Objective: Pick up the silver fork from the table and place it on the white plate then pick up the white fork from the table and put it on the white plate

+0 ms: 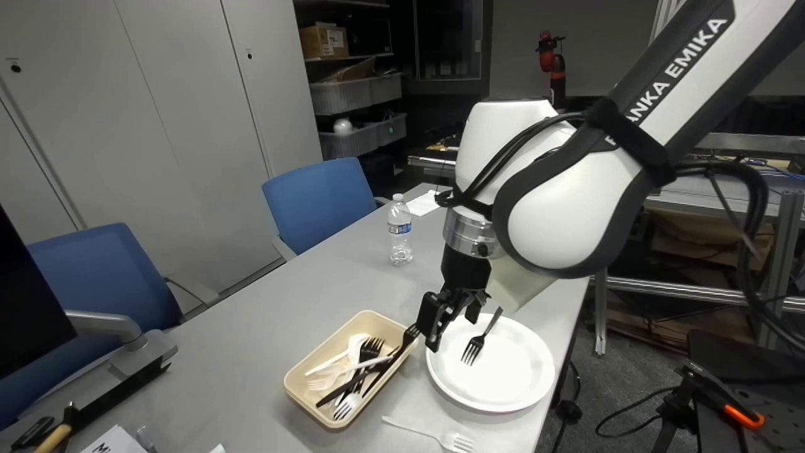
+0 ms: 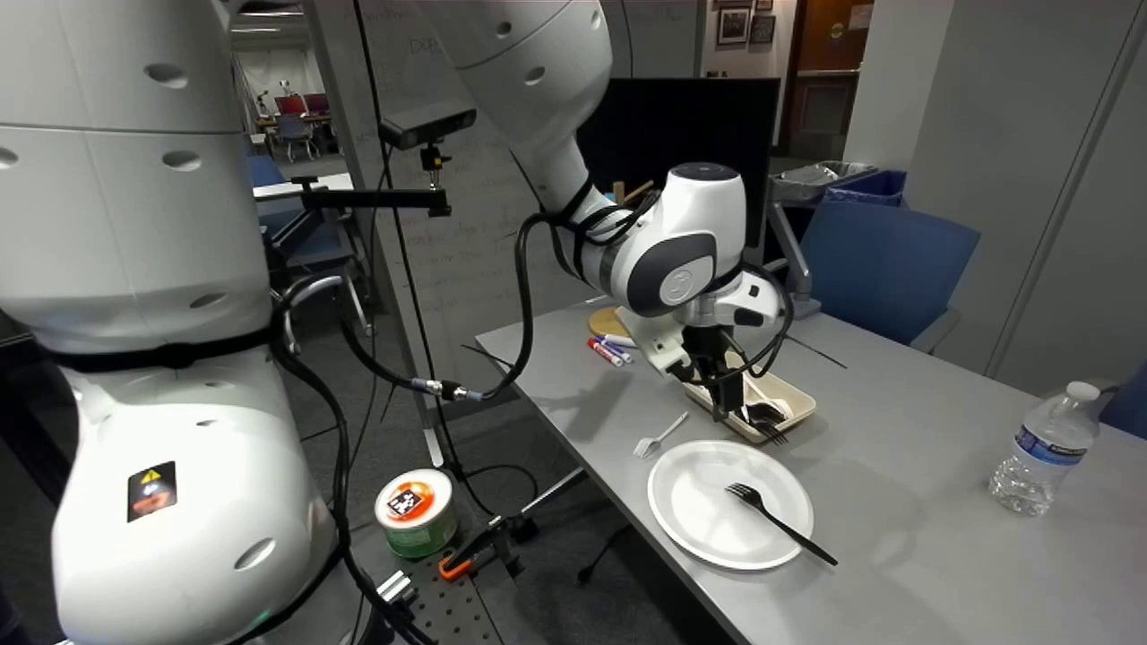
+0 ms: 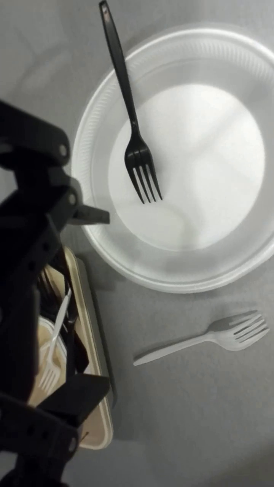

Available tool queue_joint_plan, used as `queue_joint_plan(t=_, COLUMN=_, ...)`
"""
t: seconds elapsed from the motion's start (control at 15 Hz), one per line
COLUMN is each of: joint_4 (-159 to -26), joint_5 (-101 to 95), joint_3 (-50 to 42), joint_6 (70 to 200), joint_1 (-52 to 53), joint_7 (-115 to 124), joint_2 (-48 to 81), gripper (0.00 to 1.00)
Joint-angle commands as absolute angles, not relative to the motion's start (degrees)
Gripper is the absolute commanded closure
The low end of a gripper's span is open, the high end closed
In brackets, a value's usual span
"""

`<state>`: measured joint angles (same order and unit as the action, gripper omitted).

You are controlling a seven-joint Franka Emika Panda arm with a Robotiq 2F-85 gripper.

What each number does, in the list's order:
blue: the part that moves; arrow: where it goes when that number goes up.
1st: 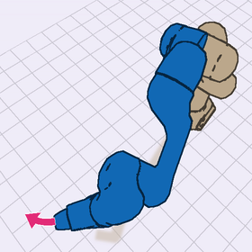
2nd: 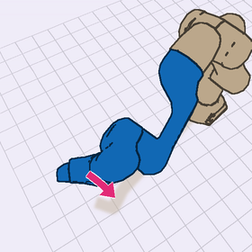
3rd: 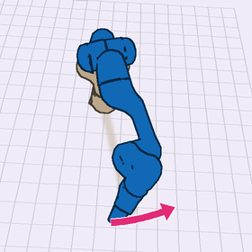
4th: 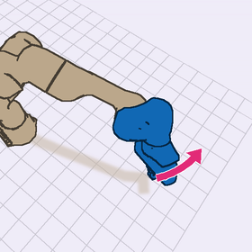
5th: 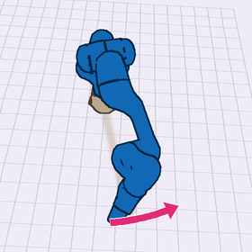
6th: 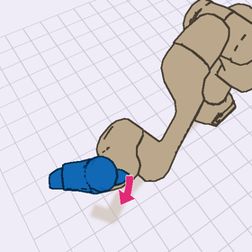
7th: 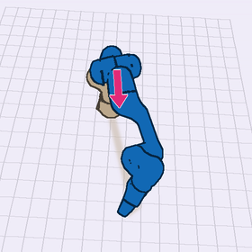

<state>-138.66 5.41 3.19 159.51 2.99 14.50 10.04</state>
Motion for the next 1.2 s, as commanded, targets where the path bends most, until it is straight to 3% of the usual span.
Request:
queue_joint_plan(t=0.0, joint_4=-136.42, joint_5=1.83, joint_3=4.31, joint_6=159.20, joint_1=5.72, joint_7=11.03, joint_2=11.39, gripper=0.00)
queue_joint_plan(t=0.6, joint_4=-131.80, joint_5=6.14, joint_3=11.76, joint_6=159.37, joint_1=4.60, joint_7=-7.56, joint_2=17.94, gripper=0.00)
queue_joint_plan(t=1.13, joint_4=-128.13, joint_5=4.67, joint_3=11.81, joint_6=160.36, joint_1=3.75, joint_7=-12.25, joint_2=24.84, gripper=0.00)
